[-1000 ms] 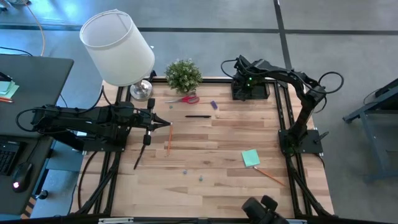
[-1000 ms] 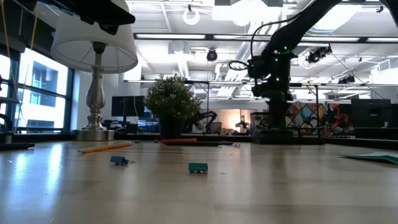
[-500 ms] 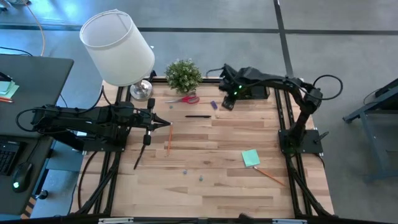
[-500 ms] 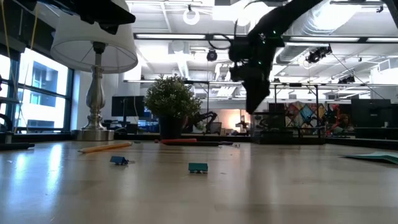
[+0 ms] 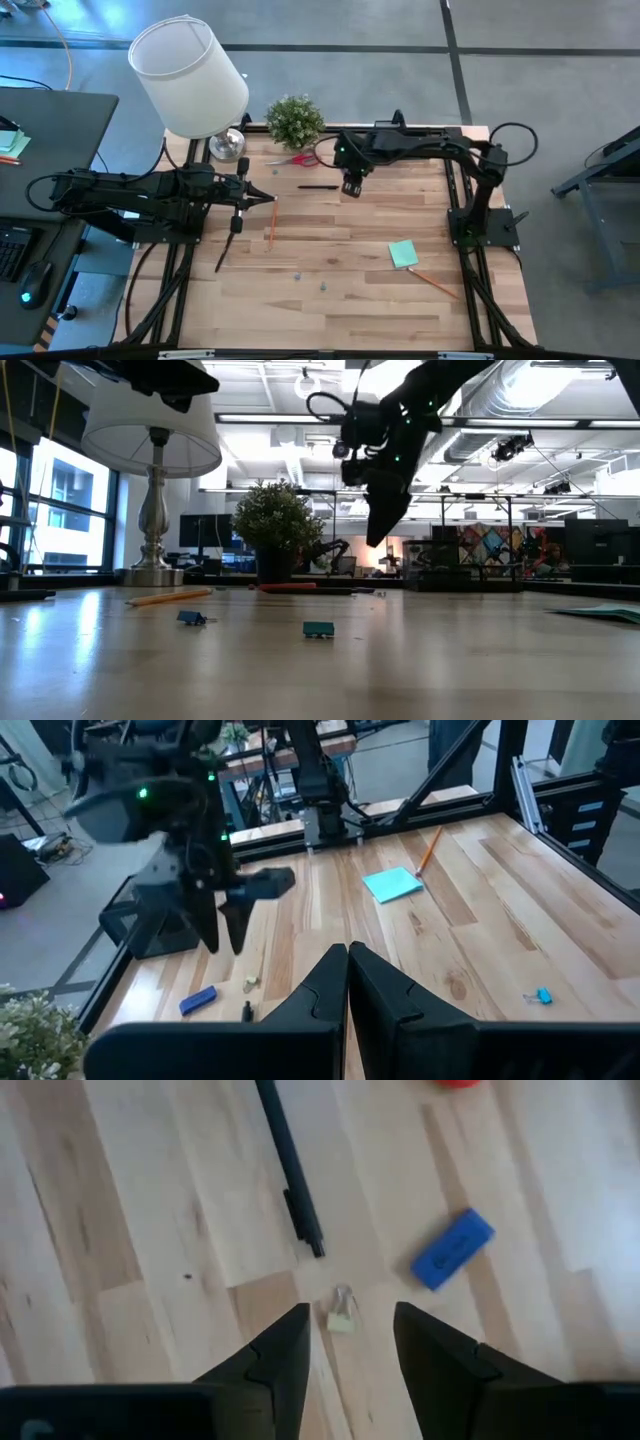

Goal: Pick and place office supplies into organizer
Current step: Put the gray binder clip in the black desk organizer

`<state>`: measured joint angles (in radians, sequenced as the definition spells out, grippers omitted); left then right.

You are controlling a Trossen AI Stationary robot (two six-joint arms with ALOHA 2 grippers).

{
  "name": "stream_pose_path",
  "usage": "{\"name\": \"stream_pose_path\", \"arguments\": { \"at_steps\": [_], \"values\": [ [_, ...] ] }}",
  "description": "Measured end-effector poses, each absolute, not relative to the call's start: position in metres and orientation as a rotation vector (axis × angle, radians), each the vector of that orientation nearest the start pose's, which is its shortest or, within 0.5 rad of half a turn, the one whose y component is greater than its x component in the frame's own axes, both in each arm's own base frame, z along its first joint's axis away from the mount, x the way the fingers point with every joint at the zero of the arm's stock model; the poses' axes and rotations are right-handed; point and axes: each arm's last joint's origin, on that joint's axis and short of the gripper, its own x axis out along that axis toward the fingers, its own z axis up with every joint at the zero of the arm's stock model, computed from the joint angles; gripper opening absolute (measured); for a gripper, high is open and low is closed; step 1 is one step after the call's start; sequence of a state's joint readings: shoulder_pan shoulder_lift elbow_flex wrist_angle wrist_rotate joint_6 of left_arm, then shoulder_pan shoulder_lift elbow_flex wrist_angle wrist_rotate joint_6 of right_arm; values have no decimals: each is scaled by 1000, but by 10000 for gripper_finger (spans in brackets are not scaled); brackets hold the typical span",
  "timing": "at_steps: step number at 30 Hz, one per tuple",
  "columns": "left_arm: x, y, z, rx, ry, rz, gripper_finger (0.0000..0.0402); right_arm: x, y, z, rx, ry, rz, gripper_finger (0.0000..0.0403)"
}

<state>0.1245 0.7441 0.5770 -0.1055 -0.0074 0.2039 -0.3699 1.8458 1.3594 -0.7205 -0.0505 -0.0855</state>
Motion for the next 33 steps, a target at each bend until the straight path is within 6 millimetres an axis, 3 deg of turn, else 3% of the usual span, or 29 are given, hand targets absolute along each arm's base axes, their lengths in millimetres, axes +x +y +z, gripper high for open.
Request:
{"name": "stream_pose_path", "arguments": {
  "at_steps": [12,33],
  "values": [
    [169,21,274,180,291,103,1,355,-138,157,165,1334,-186,176],
    [169,21,273,178,306,101,1,359,-135,141,184,1376,-199,129]
  ]
}}
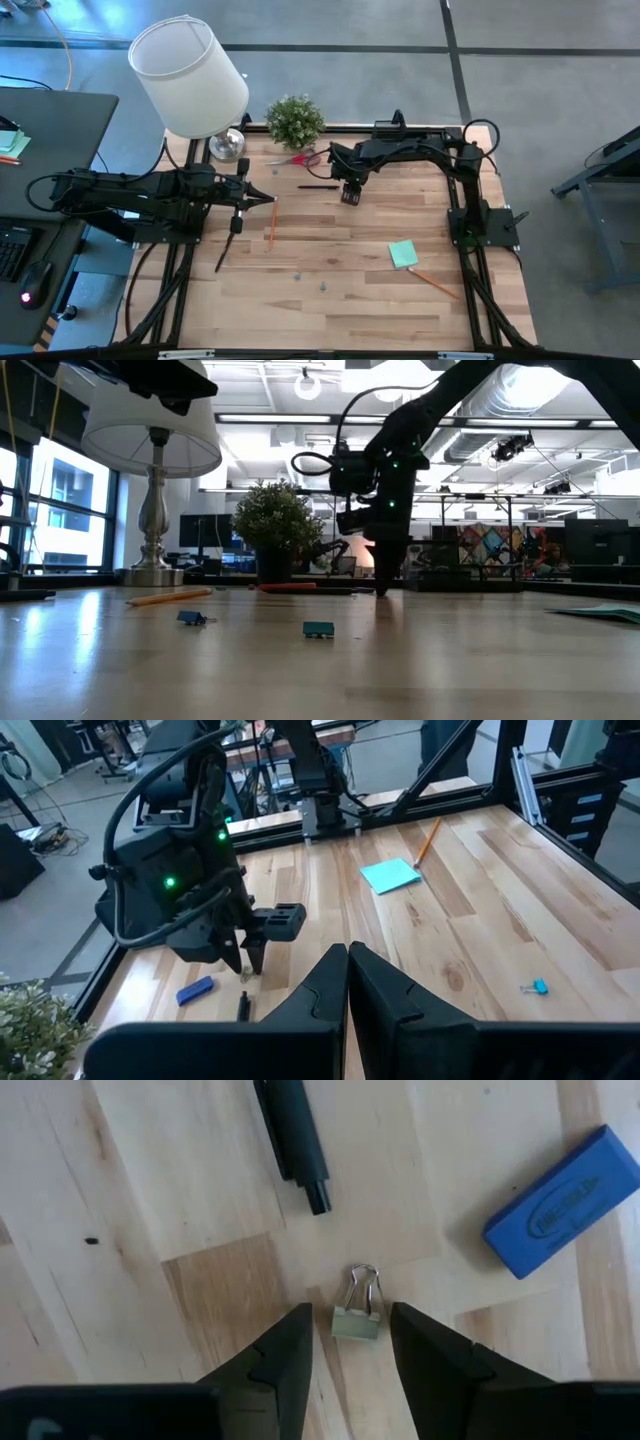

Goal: Pick and place office supplies into organizer
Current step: Put the gray binder clip in the black desk organizer

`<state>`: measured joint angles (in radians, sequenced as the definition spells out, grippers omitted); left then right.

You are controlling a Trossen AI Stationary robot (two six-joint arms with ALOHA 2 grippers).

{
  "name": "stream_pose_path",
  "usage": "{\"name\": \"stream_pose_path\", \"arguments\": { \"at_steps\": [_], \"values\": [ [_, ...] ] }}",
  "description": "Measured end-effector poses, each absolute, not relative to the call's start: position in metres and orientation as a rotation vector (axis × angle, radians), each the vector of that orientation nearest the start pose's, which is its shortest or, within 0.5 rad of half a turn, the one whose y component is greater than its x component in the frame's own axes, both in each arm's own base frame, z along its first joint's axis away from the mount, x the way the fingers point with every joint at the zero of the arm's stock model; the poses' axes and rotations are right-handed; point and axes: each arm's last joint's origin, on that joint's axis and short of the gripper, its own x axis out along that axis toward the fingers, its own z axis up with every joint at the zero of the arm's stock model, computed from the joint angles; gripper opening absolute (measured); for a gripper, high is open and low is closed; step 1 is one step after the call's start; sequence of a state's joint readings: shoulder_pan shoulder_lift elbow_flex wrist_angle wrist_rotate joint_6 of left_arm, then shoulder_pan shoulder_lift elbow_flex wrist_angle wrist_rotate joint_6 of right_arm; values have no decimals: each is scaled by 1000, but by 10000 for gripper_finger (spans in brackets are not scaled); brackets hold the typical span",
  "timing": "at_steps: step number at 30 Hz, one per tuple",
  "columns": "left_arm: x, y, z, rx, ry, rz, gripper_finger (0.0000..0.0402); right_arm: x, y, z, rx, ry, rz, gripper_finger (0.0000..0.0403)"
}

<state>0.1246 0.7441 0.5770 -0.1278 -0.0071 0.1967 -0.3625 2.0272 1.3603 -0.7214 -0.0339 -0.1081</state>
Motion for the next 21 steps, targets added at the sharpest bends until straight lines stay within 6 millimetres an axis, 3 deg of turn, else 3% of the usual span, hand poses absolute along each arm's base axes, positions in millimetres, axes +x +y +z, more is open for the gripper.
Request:
{"name": "stream_pose_path", "arguments": {
  "at_steps": [5,13,17,21],
  "values": [
    [169,21,273,179,306,101,1,360,-132,139,180,1394,-200,110],
    [169,21,273,182,306,100,1,358,-131,139,169,1420,-215,17],
    [169,21,273,182,306,100,1,357,-131,138,170,1428,-215,17],
    [169,21,273,182,305,101,1,353,-130,142,172,1455,-218,43]
  ]
}}
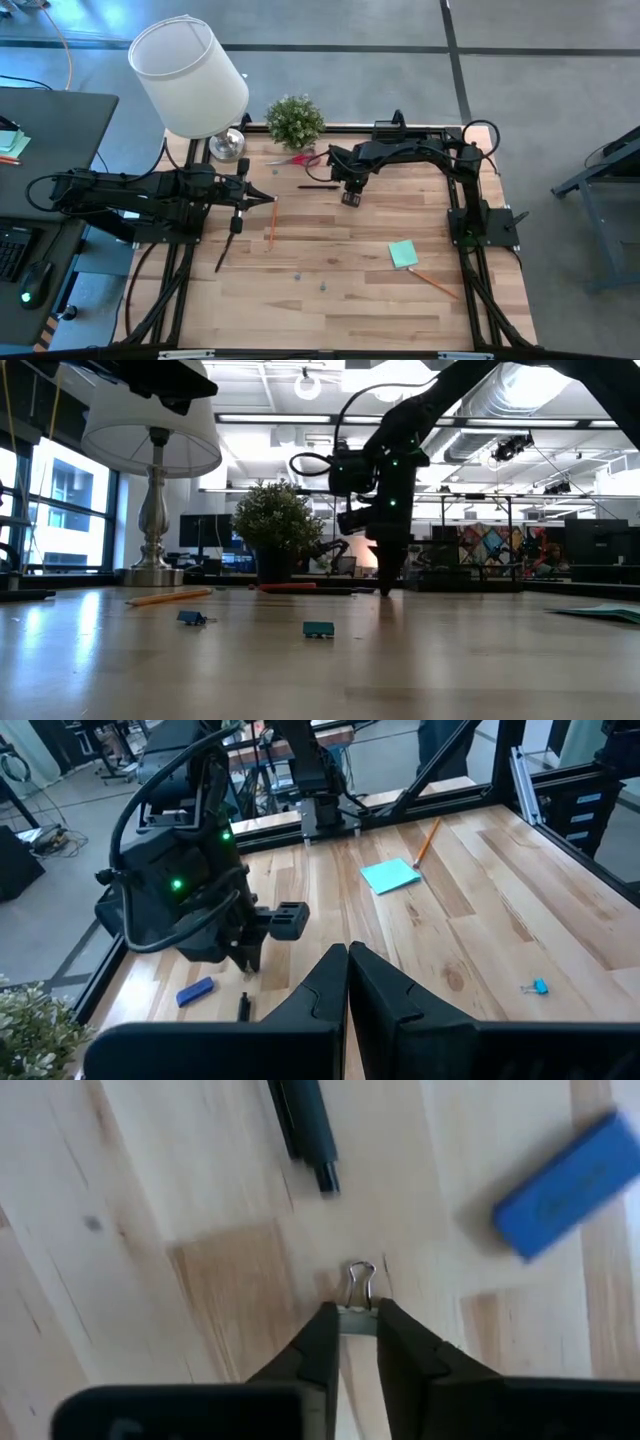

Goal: Pick and place office supplies into organizer
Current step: Put the gray binder clip in the black desk organizer

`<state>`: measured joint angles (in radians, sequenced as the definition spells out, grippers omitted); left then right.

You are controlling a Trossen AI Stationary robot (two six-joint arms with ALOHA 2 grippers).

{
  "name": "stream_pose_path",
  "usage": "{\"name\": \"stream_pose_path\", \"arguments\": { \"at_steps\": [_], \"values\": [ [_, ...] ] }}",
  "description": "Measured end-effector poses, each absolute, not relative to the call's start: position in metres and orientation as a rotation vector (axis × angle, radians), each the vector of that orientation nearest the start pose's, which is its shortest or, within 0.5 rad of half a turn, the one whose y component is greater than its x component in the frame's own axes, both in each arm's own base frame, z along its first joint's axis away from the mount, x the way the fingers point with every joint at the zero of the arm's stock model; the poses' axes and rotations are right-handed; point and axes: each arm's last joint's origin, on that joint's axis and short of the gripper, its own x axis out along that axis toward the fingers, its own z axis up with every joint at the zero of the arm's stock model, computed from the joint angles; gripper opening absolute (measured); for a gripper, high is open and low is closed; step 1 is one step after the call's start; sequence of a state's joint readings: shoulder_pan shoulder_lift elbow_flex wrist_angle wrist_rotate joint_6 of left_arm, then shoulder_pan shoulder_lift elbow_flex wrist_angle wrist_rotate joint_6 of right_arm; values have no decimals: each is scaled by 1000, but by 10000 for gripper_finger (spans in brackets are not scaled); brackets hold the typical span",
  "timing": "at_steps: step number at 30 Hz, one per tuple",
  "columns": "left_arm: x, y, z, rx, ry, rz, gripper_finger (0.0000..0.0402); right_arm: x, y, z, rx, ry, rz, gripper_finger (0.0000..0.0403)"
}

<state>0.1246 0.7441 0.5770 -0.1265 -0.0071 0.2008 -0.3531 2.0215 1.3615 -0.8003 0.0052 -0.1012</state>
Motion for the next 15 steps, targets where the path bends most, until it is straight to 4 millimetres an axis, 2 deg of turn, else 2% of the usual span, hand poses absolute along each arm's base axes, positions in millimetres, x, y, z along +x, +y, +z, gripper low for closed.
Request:
{"name": "stream_pose_path", "arguments": {
  "at_steps": [3,8,12,15],
  "values": [
    [169,21,273,182,305,101,1,342,-128,152,166,1512,-231,48],
    [169,21,273,182,305,101,1,321,-135,186,123,1542,-328,26],
    [169,21,273,182,305,101,1,303,-153,210,145,1492,-408,24],
    [169,21,273,182,305,101,1,292,-171,215,164,1478,-448,36]
  ]
}}
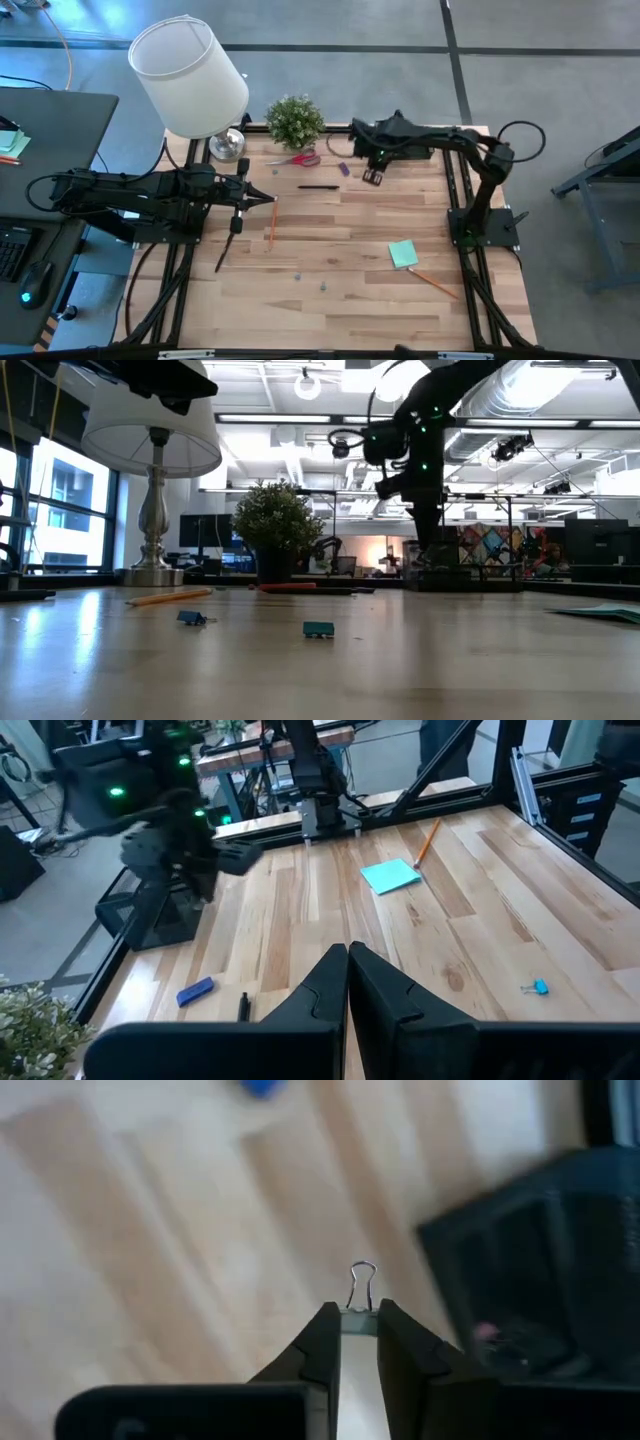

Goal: Pick and place office supplies into organizer
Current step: Put the gray binder clip in the black desk organizer

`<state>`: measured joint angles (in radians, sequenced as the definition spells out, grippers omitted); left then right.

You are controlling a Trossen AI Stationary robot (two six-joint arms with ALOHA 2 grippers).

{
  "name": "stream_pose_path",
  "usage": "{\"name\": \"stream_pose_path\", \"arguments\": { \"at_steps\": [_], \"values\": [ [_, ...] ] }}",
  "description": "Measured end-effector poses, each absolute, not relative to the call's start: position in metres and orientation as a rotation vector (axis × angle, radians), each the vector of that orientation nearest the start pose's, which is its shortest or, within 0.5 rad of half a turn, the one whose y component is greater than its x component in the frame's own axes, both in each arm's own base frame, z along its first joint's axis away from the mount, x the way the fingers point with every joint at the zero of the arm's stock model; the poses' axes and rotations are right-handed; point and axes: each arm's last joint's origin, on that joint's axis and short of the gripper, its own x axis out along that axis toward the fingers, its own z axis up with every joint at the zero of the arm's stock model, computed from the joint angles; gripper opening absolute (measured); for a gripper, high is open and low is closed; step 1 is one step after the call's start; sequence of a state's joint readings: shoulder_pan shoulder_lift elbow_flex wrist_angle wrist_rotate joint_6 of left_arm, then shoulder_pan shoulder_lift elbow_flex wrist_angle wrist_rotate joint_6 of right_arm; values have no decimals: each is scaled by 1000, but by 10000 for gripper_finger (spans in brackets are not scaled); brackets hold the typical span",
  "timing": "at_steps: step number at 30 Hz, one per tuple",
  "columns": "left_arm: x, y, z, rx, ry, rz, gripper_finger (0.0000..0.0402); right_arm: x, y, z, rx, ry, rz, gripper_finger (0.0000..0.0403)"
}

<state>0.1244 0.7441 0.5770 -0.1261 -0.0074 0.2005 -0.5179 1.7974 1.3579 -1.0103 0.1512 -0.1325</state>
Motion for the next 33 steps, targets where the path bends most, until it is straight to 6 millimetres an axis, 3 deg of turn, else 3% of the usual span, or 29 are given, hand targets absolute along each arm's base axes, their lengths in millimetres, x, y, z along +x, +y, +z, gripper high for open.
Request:
{"name": "stream_pose_path", "arguments": {
  "at_steps": [8,13,26,33],
  "values": [
    [169,21,273,181,306,101,1,266,-212,217,204,1457,-508,38],
    [169,21,273,181,307,101,1,254,-228,217,276,1433,-526,44],
    [168,21,272,181,310,101,1,249,-234,217,288,1427,-568,61],
    [168,21,272,181,311,101,1,249,-235,217,298,1412,-589,109]
  ]
}}
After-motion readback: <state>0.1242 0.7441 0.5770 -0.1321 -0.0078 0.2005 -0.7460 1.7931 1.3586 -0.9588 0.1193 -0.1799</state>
